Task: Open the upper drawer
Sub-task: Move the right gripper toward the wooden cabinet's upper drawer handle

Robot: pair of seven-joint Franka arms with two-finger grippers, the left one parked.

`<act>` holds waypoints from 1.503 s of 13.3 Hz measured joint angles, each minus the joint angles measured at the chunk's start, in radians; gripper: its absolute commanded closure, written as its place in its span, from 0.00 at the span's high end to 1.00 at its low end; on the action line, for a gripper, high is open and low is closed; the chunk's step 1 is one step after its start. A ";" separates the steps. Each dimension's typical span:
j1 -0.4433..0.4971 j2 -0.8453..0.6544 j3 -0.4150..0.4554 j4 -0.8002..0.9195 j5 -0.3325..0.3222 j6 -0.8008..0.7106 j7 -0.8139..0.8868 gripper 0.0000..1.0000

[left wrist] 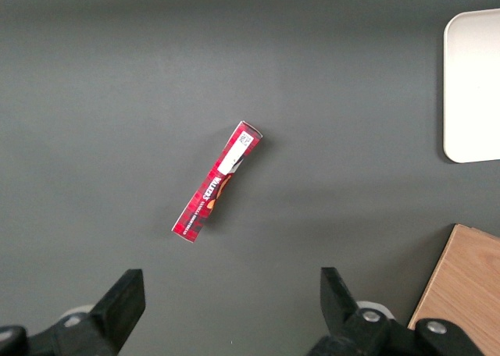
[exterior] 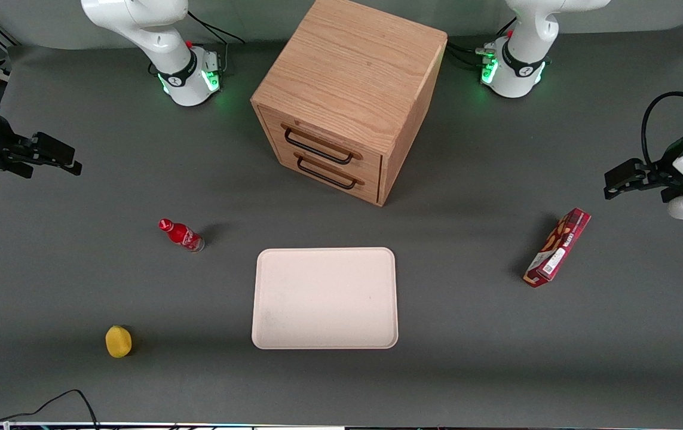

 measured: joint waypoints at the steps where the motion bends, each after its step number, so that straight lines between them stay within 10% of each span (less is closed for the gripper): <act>1: 0.000 0.000 0.002 0.000 -0.001 0.000 0.000 1.00; 20: 0.132 0.137 0.227 0.014 0.185 0.004 -0.005 1.00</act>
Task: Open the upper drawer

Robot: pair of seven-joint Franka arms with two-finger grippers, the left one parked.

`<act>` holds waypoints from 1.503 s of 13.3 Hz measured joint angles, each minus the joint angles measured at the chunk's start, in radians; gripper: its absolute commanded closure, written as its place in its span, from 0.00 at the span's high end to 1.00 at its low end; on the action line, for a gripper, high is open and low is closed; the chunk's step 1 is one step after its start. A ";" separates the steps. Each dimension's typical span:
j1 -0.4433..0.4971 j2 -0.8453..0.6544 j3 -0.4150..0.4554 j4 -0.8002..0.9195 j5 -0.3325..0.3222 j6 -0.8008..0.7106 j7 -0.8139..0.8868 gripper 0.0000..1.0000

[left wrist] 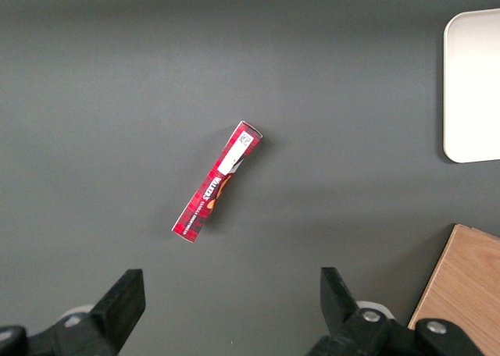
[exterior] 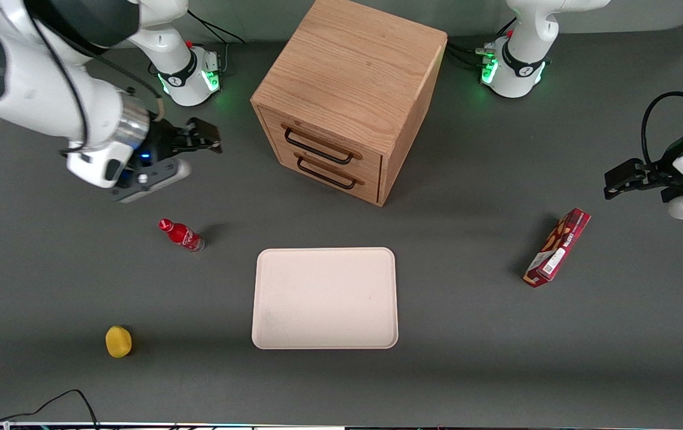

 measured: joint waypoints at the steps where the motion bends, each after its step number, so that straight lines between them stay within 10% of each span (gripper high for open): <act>1: 0.003 0.013 0.006 0.001 0.023 0.000 -0.033 1.00; 20: 0.150 0.264 0.050 0.125 0.074 0.126 -0.352 1.00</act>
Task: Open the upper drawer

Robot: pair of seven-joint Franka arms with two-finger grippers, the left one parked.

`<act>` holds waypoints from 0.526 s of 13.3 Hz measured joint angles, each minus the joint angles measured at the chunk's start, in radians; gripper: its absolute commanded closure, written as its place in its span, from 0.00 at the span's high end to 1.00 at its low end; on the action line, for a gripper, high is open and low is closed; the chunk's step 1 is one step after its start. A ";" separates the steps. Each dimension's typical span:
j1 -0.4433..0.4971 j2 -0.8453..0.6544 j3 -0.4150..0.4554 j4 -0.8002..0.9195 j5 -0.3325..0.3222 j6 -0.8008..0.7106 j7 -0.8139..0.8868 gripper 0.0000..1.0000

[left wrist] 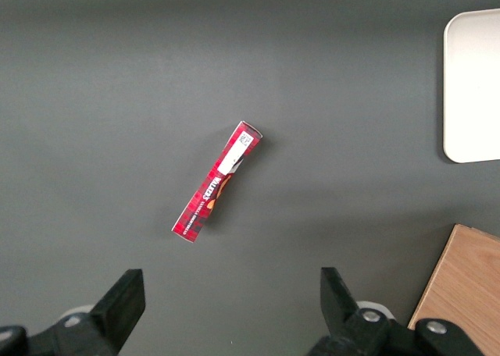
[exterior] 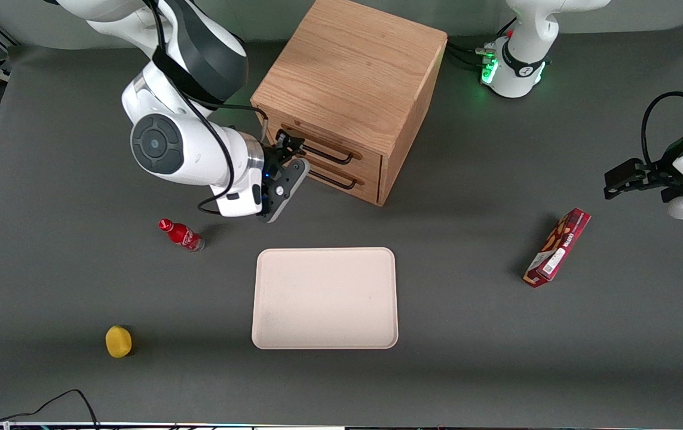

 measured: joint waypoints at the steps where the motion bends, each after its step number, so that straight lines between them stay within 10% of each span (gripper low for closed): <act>1: 0.004 0.005 0.000 -0.013 0.000 0.020 -0.015 1.00; 7: 0.016 0.009 0.012 -0.084 0.000 0.090 -0.068 1.00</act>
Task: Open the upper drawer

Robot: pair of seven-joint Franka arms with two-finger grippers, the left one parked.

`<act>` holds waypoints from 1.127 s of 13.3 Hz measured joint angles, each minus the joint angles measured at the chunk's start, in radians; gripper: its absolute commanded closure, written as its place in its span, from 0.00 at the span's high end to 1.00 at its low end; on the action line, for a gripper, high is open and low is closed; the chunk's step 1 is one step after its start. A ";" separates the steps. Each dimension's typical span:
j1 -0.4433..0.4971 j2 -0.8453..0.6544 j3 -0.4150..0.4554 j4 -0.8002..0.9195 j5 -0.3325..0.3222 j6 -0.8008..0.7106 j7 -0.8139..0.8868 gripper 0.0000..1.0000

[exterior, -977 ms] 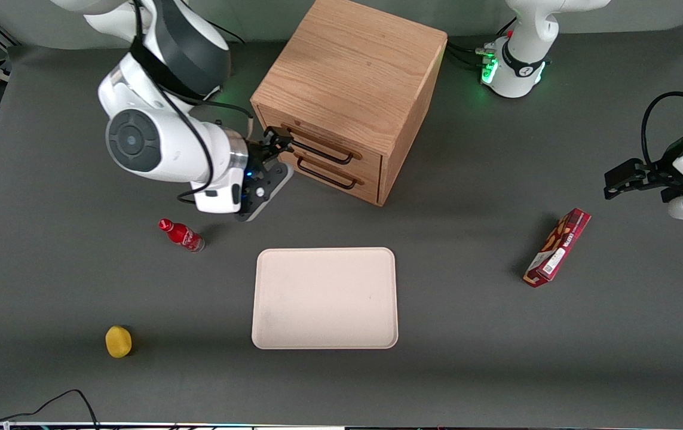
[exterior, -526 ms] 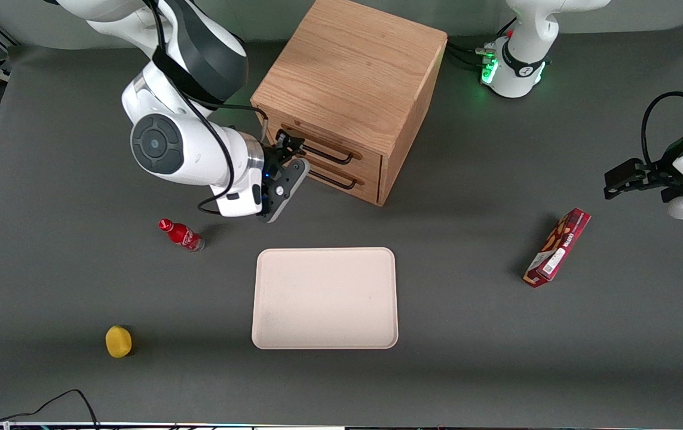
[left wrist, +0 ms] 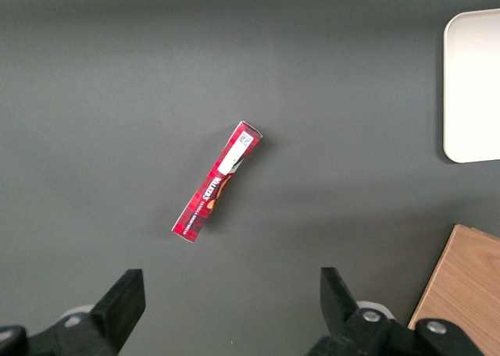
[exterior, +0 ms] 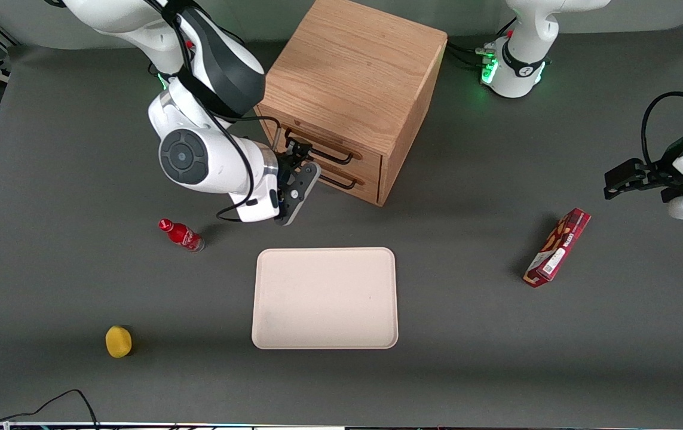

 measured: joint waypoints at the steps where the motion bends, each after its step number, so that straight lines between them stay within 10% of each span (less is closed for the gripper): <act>1: 0.008 -0.001 0.000 -0.010 0.000 0.009 0.000 1.00; 15: 0.030 -0.069 0.025 -0.170 -0.022 0.112 -0.009 1.00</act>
